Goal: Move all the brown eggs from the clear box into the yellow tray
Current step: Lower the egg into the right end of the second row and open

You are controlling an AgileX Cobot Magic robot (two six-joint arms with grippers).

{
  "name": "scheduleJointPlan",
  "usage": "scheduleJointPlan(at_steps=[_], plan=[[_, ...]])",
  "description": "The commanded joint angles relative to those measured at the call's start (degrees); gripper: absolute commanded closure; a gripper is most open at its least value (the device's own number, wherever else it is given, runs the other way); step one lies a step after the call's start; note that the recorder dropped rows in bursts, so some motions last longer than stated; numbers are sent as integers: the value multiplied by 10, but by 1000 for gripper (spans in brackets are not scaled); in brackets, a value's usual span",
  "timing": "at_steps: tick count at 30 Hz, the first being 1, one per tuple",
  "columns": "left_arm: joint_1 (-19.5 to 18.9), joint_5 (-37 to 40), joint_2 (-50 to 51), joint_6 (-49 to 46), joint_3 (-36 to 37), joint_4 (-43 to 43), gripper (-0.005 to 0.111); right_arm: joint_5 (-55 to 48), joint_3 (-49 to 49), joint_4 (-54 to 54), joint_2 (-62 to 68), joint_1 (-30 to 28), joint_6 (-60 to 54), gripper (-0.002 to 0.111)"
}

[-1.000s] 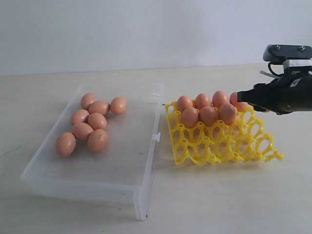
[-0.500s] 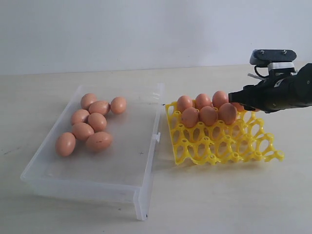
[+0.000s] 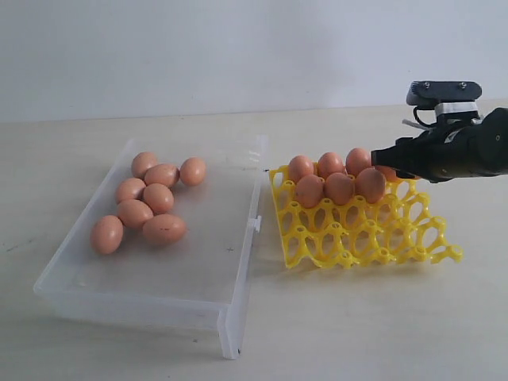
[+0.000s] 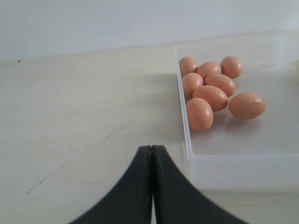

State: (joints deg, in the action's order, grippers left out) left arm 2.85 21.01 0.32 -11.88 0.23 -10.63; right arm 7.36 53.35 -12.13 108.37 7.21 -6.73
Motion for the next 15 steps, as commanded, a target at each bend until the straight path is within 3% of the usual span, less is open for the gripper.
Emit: scheduleJointPlan(at_steps=[1,15], plan=[[-1,-6,-3,1,-2,-1,107,16,4,6,1,-2,9,108],[-1,-6,-3,1,-2,-1,107,28,4,31,6,1,40,108]])
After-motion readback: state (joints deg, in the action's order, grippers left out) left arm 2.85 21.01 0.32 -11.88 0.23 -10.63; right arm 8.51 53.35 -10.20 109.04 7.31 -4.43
